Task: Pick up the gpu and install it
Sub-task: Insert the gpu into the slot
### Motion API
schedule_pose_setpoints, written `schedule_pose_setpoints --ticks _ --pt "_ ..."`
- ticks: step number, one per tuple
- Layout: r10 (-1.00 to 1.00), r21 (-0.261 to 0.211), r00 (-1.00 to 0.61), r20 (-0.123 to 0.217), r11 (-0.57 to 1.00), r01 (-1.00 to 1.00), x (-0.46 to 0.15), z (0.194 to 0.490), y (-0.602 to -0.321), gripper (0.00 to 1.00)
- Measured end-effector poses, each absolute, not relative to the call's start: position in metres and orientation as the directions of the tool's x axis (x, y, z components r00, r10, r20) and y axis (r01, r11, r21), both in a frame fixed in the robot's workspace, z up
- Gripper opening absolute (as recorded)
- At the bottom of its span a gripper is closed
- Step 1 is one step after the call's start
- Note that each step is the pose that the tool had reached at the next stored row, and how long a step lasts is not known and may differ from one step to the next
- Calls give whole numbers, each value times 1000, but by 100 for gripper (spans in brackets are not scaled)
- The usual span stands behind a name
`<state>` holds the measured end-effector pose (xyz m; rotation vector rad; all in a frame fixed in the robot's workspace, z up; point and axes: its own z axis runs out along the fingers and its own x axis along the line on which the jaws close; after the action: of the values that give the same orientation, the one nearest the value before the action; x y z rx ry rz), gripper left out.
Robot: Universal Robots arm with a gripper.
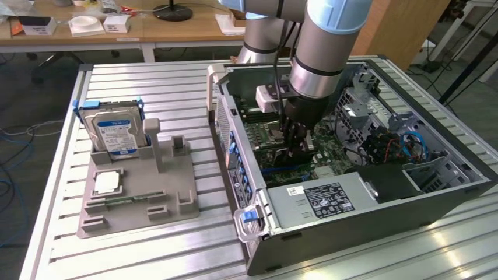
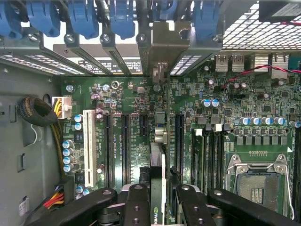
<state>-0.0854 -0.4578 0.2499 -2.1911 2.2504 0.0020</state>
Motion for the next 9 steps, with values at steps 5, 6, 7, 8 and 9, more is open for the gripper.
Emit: schedule_pose_setpoints --ticks 5,6,7,8,9 --pt "-1000 1 -27 -1 27 -1000 -85 251 -457 26" --pt "-1000 0 -27 -1 27 -1000 -85 251 -457 26" --pt "-1000 0 -27 -1 27 -1000 -86 251 -457 26" --pt "-1000 0 -27 -1 27 -1000 -86 251 -456 26" --pt "-1000 0 -27 -1 27 -1000 -85 251 -455 26"
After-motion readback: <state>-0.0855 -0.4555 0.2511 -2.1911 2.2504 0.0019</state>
